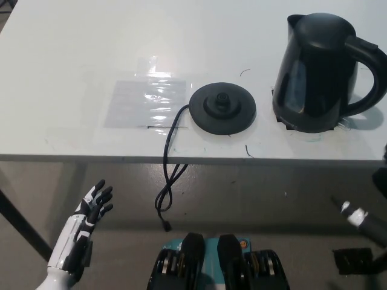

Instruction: A kettle and its base are kept separately on the desk infront of the robot and the robot uses its right hand to lift the kettle by its handle and places it on its base to align it correctly.

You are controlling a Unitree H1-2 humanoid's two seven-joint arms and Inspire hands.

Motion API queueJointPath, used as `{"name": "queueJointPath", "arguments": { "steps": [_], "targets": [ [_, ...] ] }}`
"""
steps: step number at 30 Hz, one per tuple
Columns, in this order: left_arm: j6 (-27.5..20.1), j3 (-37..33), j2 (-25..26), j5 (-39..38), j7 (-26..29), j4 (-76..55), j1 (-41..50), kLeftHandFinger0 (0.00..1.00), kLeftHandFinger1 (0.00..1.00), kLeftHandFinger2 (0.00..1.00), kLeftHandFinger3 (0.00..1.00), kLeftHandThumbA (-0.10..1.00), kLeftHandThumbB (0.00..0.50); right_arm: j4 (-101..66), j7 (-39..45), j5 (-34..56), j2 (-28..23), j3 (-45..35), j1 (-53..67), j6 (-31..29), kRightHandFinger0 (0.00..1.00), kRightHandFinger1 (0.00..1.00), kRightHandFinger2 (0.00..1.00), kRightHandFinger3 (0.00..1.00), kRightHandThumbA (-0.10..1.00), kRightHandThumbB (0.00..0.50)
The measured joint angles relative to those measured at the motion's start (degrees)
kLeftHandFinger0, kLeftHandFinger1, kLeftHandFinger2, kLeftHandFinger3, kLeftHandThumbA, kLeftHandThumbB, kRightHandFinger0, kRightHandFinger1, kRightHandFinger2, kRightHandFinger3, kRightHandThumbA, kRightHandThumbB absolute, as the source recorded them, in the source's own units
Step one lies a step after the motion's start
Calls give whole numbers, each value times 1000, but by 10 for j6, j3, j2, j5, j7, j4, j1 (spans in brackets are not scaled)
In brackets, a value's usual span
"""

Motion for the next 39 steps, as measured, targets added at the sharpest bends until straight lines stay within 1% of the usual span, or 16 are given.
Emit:
{"name": "queueJointPath", "arguments": {
  "steps": [3, 8, 9, 11, 14, 16, 21, 22, 23, 24, 26, 27, 31, 35, 37, 39],
  "targets": [
    [0, 0, 0, 0, -2, 0, 0, 1000, 1000, 1000, 1000, 915, 126, -16, 0, 18, -22, -14, -41, 17, 1000, 1000, 1000, 1000, 958, 284],
    [-2, 0, 0, 0, -6, -1, 1, 1000, 1000, 1000, 1000, 912, 115, -11, 3, 57, -56, -35, -101, 52, 1000, 1000, 1000, 1000, 998, 250],
    [-3, 0, 0, 0, -6, -1, 1, 1000, 1000, 1000, 1000, 911, 121, -5, 3, 64, -62, -38, -111, 61, 1000, 1000, 1000, 1000, 1000, 262],
    [-4, 1, 0, 0, -6, -1, 1, 1000, 1000, 1000, 1000, 911, 126, 11, 5, 76, -71, -42, -131, 74, 1000, 1000, 1000, 1000, 984, 237],
    [-5, 1, 0, 0, -6, -1, 1, 1000, 1000, 1000, 1000, 915, 136, 53, 7, 94, -81, -48, -165, 93, 1000, 1000, 1000, 1000, 941, 258],
    [-5, 1, 0, 0, -6, -1, 1, 1000, 1000, 1000, 1000, 917, 145, 81, 8, 105, -83, -52, -189, 102, 1000, 1000, 1000, 1000, 950, 246],
    [-5, 1, 0, 0, -6, -1, 1, 1000, 1000, 1000, 1000, 911, 122, 145, 15, 123, -85, -53, -241, 123, 1000, 1000, 1000, 1000, 955, 277],
    [-5, 1, 0, 0, -6, -1, 1, 1000, 1000, 1000, 1000, 909, 122, 153, 16, 126, -85, -53, -248, 126, 1000, 1000, 1000, 1000, 935, 244],
    [-5, 1, 0, 0, -6, -1, 1, 1000, 1000, 1000, 1000, 909, 124, 166, 18, 131, -85, -53, -259, 132, 1000, 1000, 1000, 1000, 937, 271],
    [-5, 1, 0, 0, -6, -1, 1, 1000, 1000, 1000, 1000, 910, 126, 173, 19, 134, -85, -53, -264, 136, 1000, 1000, 1000, 1000, 938, 273],
    [-5, 1, 0, 0, -6, -1, 1, 1000, 1000, 1000, 1000, 905, 134, 196, 23, 143, -84, -53, -279, 144, 1000, 1000, 1000, 1000, 973, 327],
    [-5, 1, 0, 0, -6, -1, 1, 1000, 1000, 1000, 1000, 904, 142, 205, 25, 145, -84, -53, -284, 146, 1000, 1000, 1000, 1000, 973, 328],
    [-5, 1, 0, 0, -6, -1, 1, 1000, 1000, 1000, 1000, 896, 165, 252, 34, 155, -81, -52, -308, 155, 1000, 1000, 1000, 1000, 953, 306],
    [-5, 1, 0, 0, -6, -1, 1, 1000, 1000, 1000, 1000, 903, 160, 292, 42, 166, -77, -53, -328, 160, 1000, 1000, 1000, 1000, 991, 277],
    [-5, 1, 0, 0, -6, -1, 0, 1000, 1000, 1000, 1000, 900, 156, 312, 45, 171, -77, -54, -340, 161, 1000, 1000, 1000, 1000, 993, 291],
    [-5, 1, 0, 0, -6, -1, 1, 1000, 1000, 1000, 1000, 896, 157, 333, 46, 172, -78, -54, -350, 161, 1000, 1000, 1000, 1000, 1000, 264]
  ]
}}
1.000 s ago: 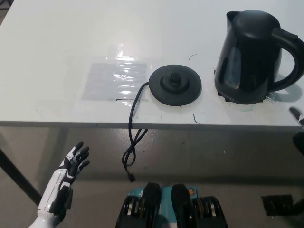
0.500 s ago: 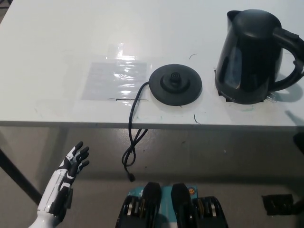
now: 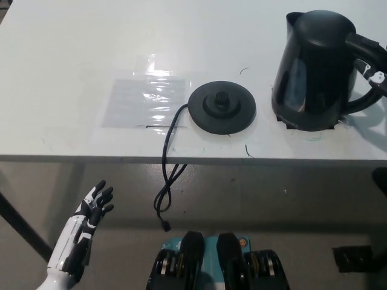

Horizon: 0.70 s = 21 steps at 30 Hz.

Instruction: A kettle and its base are kept separately on the desk infront of the robot and the robot uses its right hand to lift the kettle by its handle and places it on its base to align it correctly.

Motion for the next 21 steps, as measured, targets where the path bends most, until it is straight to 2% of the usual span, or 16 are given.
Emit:
{"name": "queueJointPath", "arguments": {
  "steps": [8, 12, 17, 18, 21],
  "targets": [
    [0, 1, 0, 0, 0, 0, 0, 1000, 1000, 1000, 1000, 903, 174, 81, 13, 0, -2, 0, -9, -1, 1000, 1000, 1000, 1000, 985, 300],
    [0, 1, 0, 0, 0, 0, 0, 1000, 1000, 1000, 1000, 907, 176, 102, 19, 0, -3, -1, -9, -2, 1000, 1000, 1000, 1000, 954, 293],
    [0, 2, 1, 0, 0, 0, 0, 1000, 1000, 1000, 1000, 917, 180, 118, 26, 1, -5, -4, -11, -3, 1000, 1000, 1000, 1000, 950, 310],
    [0, 2, 1, 0, 0, 0, 0, 1000, 1000, 1000, 1000, 913, 180, 121, 27, 1, -6, -5, -12, -3, 1000, 1000, 1000, 1000, 948, 335],
    [0, 2, 1, 0, 0, 0, 0, 1000, 1000, 1000, 1000, 922, 186, 127, 29, 1, -8, -5, -12, -3, 1000, 1000, 1000, 1000, 923, 318]
  ]
}}
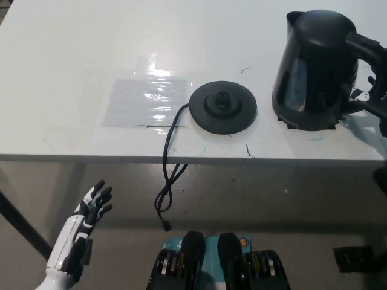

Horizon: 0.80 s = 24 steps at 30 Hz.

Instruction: A kettle and its base are kept separately on the desk infront of the robot and the robot uses its right hand to lift the kettle by its handle and places it on its base to align it correctly.

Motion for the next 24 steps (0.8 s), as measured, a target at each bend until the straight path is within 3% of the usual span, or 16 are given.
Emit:
{"name": "queueJointPath", "arguments": {
  "steps": [1, 2, 3, 4, 5, 6, 7, 8, 9, 11, 15, 20, 24],
  "targets": [
    [0, 0, 0, 0, 0, 0, 0, 1000, 1000, 1000, 1000, 922, 185, 0, 0, 0, 0, 0, 0, 0, 1000, 1000, 1000, 1000, 915, 320],
    [0, 0, 0, 0, 0, 0, 0, 1000, 1000, 1000, 1000, 920, 190, 0, 0, 0, 0, 0, 0, 0, 1000, 1000, 1000, 1000, 724, 327],
    [0, 0, 0, 0, 0, 0, 0, 1000, 1000, 1000, 1000, 920, 190, -1, 0, 0, 0, -2, 0, -1, 912, 911, 944, 962, 665, 330],
    [0, 0, 0, 0, 0, 0, -1, 1000, 1000, 1000, 1000, 926, 196, -3, -4, 0, 1, -6, 0, -3, 583, 553, 567, 577, 440, 206],
    [0, 0, 0, 0, 0, 0, -1, 1000, 1000, 1000, 1000, 929, 197, -4, -8, 0, 4, -12, -1, -6, 386, 399, 484, 538, 352, 243],
    [0, 0, 1, 0, 0, 0, -1, 1000, 1000, 1000, 1000, 940, 192, -6, -14, 0, 9, -21, -2, -12, 96, 185, 365, 370, 168, 212],
    [0, 0, 1, 0, 0, 0, -1, 1000, 1000, 1000, 1000, 943, 199, -8, -22, 0, 14, -31, -4, -20, 19, 90, 308, 284, 78, 199],
    [0, 0, 1, 0, 0, 0, -2, 1000, 1000, 1000, 1000, 946, 201, -9, -37, -4, 20, -39, -7, -32, 4, 55, 308, 276, -11, 180],
    [0, 0, 1, 0, 0, 0, -2, 1000, 1000, 1000, 1000, 948, 202, -9, -46, -7, 23, -41, -9, -38, 0, 66, 357, 351, -91, 160],
    [0, 0, 1, 1, 0, 0, -2, 1000, 1000, 1000, 1000, 943, 176, -19, -68, -19, 31, -46, -9, -47, 0, 131, 452, 453, -82, 157],
    [0, 1, 3, 1, 0, 0, -2, 1000, 1000, 1000, 1000, 928, 182, -57, -116, -39, 49, -61, -9, -49, 0, 135, 476, 498, -39, 148],
    [0, 2, 7, 1, 0, 0, -2, 1000, 1000, 1000, 1000, 938, 185, -70, -145, -51, 51, -68, -9, -49, 0, 136, 498, 492, -76, 131],
    [0, 3, 9, 1, 0, 0, -3, 1000, 1000, 1000, 1000, 941, 187, -69, -163, -56, 51, -71, -9, -49, 0, 175, 530, 485, -100, 145]
  ]
}}
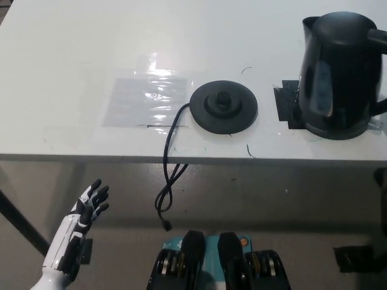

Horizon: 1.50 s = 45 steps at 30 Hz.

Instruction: A kettle and its base are kept separately on the desk infront of the robot and the robot uses its right hand to lift the kettle by its handle and places it on its base to align it correctly.

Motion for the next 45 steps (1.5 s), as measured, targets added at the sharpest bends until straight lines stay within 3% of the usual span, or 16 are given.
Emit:
{"name": "queueJointPath", "arguments": {
  "steps": [3, 8, 10, 13, 16, 18, 21, 24, 26, 27, 28, 29, 30, 35, 38, 45],
  "targets": [
    [0, 0, 0, 0, 0, 0, -2, 1000, 1000, 1000, 1000, 948, 207, 1, -4, 0, 0, -1, 0, -1, 0, 161, 527, 473, -100, 156],
    [0, 1, 2, -1, 0, 0, -2, 1000, 1000, 1000, 1000, 919, 164, 3, -10, 2, 0, -2, 0, -3, 0, 150, 516, 458, -99, 169],
    [0, 1, 2, -2, -1, 0, -2, 1000, 1000, 1000, 1000, 935, 187, 5, -12, 2, 0, -2, 0, -8, 0, 157, 523, 463, -100, 191],
    [0, 1, 2, -3, -1, 0, -3, 1000, 1000, 1000, 1000, 950, 171, 5, -15, 1, 0, -2, 0, -11, 0, 128, 482, 415, -100, 207],
    [0, 1, 2, -3, -1, 1, -2, 1000, 1000, 1000, 1000, 950, 184, -4, -21, 1, 0, -2, 0, -11, 0, 48, 351, 300, -100, 192],
    [0, 1, 2, -3, -1, 1, -2, 1000, 1000, 1000, 1000, 947, 177, -16, -24, 1, 2, -2, 0, -11, 0, 7, 248, 269, -100, 134],
    [0, 1, 2, -3, -1, 1, -2, 1000, 1000, 1000, 1000, 941, 170, -33, -30, 1, 6, -2, -2, -12, 0, 0, 78, 235, -100, 117],
    [0, 1, 2, -4, -1, 1, -2, 1000, 1000, 1000, 1000, 918, 163, -45, -37, 1, 13, -2, -10, -11, 0, 0, 10, 237, -100, 112],
    [0, 1, 2, -4, -1, 1, -2, 1000, 1000, 1000, 1000, 921, 153, -51, -41, 1, 18, -2, -17, -11, 0, 0, 132, 311, -100, 93],
    [0, 1, 2, -4, -1, 0, -2, 1000, 1000, 1000, 1000, 921, 153, -58, -44, 2, 23, -1, -23, -11, 0, 26, 305, 412, -100, 71],
    [0, 1, 2, -4, -1, 1, -2, 1000, 1000, 1000, 1000, 921, 153, -62, -46, 2, 26, -1, -28, -11, 0, 26, 305, 412, -100, 71],
    [0, 1, 2, -4, -1, 0, -2, 1000, 1000, 1000, 1000, 927, 156, -67, -47, 2, 28, -1, -32, -11, 0, 77, 458, 511, -100, 65],
    [0, 1, 2, -5, -1, 1, -1, 1000, 1000, 1000, 1000, 919, 145, -74, -48, 3, 33, 0, -39, -10, 0, 106, 533, 575, -100, 72],
    [0, 1, 2, -6, -1, 0, -1, 1000, 1000, 1000, 1000, 901, 146, -92, -53, 0, 46, 8, -60, -4, 0, 89, 481, 576, -100, 39],
    [0, 1, 2, -6, -1, 1, -1, 1000, 1000, 1000, 1000, 911, 148, -93, -54, -5, 50, 18, -68, 2, 0, 140, 546, 644, -100, 58],
    [0, 1, 2, -7, -1, 0, -1, 1000, 1000, 1000, 1000, 905, 137, -66, -56, -25, 69, 46, -78, 2, 13, 179, 549, 597, -100, 96]
  ]
}}
